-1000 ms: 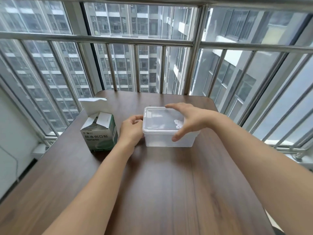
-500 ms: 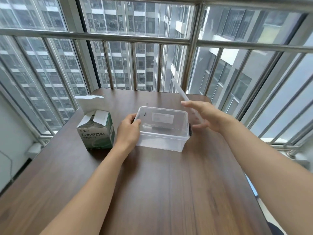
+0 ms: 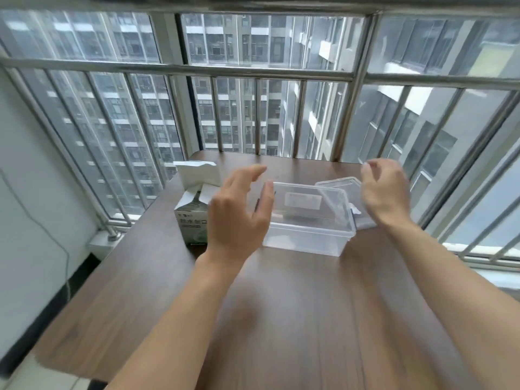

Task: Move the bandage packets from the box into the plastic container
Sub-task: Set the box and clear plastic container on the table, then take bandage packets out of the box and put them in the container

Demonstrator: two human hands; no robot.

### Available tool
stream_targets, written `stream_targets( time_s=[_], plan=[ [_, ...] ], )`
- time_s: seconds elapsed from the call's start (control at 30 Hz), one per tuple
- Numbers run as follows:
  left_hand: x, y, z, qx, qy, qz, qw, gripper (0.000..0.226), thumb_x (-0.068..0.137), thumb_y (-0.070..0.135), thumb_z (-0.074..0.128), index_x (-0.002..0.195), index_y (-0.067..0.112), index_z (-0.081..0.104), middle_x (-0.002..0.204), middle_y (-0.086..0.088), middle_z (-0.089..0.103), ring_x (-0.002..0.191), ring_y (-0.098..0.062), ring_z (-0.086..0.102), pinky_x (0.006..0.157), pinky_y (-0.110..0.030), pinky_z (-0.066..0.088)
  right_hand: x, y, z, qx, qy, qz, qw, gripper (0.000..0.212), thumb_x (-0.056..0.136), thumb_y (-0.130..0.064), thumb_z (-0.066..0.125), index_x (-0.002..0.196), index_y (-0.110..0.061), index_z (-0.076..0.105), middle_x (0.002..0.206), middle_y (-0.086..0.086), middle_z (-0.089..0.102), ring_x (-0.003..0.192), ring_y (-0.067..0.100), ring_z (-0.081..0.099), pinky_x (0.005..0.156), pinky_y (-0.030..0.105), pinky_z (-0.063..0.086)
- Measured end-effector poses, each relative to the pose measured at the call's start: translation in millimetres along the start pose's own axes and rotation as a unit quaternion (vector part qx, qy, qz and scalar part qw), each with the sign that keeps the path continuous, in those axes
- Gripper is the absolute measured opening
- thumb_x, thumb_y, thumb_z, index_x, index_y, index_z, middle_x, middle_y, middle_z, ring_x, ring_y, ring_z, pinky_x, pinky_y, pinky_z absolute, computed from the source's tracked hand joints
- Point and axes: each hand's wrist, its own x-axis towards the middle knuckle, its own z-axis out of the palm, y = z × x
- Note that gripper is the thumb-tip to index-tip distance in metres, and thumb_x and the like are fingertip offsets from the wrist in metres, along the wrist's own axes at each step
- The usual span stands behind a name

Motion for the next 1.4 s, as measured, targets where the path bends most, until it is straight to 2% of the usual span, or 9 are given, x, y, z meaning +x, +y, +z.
stream_targets(
  time_s=[0.07,0.17,0.33,0.43,0.73,0.9,1.03,1.23,1.4],
  plan=[
    [15,-10,-28,-0.025,0.150,0.010,0.988,0.013,0.088,0.003,0.066,0.101,0.002,0.066,0.094,-0.005,0.070,0.084,-0.021,0.068,0.071,-0.031,0.056,-19,-58,-13,0.140,0.015,-0.082,0.987,0.024,0.094,-0.032,0.059,0.097,-0.015,0.075,0.093,0.002,0.074,0.087,0.015,0.068,0.080,0.031,0.055],
    [21,-44,-58,-0.049,0.234,-0.144,0.960,0.027,0.079,0.004,0.064,0.104,0.013,0.062,0.099,0.006,0.063,0.093,-0.013,0.062,0.078,-0.042,0.056,-64,-135,-15,0.183,-0.175,-0.255,0.933,0.010,0.090,-0.020,0.071,0.092,-0.014,0.078,0.082,-0.008,0.073,0.072,0.005,0.066,0.066,0.017,0.053],
    [8,-89,-75,-0.125,-0.133,-0.358,0.915,0.080,0.069,0.028,0.069,0.145,0.024,0.045,0.142,0.007,0.052,0.129,-0.007,0.048,0.100,-0.024,0.042,-97,-184,41,0.037,-0.309,-0.339,0.888,0.033,0.092,-0.038,0.067,0.123,-0.026,0.070,0.122,-0.010,0.063,0.081,0.003,0.051,0.085,0.027,0.049],
    [0,-100,-73,-0.147,-0.184,-0.369,0.899,0.081,0.070,0.034,0.064,0.148,0.026,0.044,0.142,0.006,0.057,0.132,-0.010,0.053,0.111,-0.041,0.044,-99,-190,57,0.016,-0.341,-0.334,0.879,0.038,0.093,-0.041,0.066,0.129,-0.030,0.065,0.117,-0.010,0.051,0.085,0.005,0.046,0.084,0.023,0.040],
    [-9,-94,-53,-0.211,0.008,-0.414,0.885,0.031,0.107,0.021,0.041,0.116,0.014,0.069,0.111,0.000,0.073,0.101,-0.010,0.067,0.095,-0.028,0.052,-94,-183,68,0.007,-0.261,-0.263,0.929,0.008,0.091,-0.033,0.063,0.096,-0.028,0.067,0.087,-0.010,0.047,0.090,0.021,0.058,0.085,0.041,0.051],
    [-14,-93,-39,-0.222,0.029,-0.425,0.877,0.030,0.101,0.029,0.047,0.101,0.012,0.072,0.096,-0.002,0.073,0.092,-0.016,0.067,0.089,-0.039,0.051,-102,-196,52,-0.076,-0.335,-0.335,0.877,0.035,0.094,-0.053,0.055,0.124,-0.036,0.063,0.072,-0.016,0.054,0.084,0.014,0.054,0.072,0.033,0.046],
    [-18,-90,-33,-0.214,0.050,-0.416,0.882,0.031,0.102,0.030,0.045,0.096,0.012,0.070,0.087,0.001,0.072,0.082,-0.016,0.067,0.081,-0.039,0.053,-103,-199,54,-0.104,-0.233,-0.302,0.919,0.043,0.097,-0.054,0.050,0.083,-0.019,0.070,0.082,-0.003,0.059,0.084,0.020,0.057,0.068,0.034,0.045],
    [-24,-85,-33,-0.262,0.077,-0.423,0.864,0.021,0.092,0.019,0.059,0.107,0.021,0.074,0.098,0.003,0.077,0.091,-0.017,0.070,0.084,-0.038,0.055,-106,-208,43,-0.209,-0.158,-0.378,0.888,0.025,0.086,0.007,0.052,0.087,-0.013,0.067,0.091,0.003,0.046,0.102,0.028,0.053,0.071,0.031,0.034],
    [-19,-83,-37,-0.315,0.094,-0.479,0.814,0.028,0.089,0.002,0.065,0.114,0.013,0.071,0.089,-0.006,0.073,0.077,-0.020,0.066,0.070,-0.036,0.053,-106,-220,45,-0.224,-0.173,-0.394,0.875,0.031,0.082,0.013,0.051,0.091,-0.017,0.055,0.088,0.004,0.054,0.086,0.027,0.051,0.070,0.030,0.033]
  ],
)
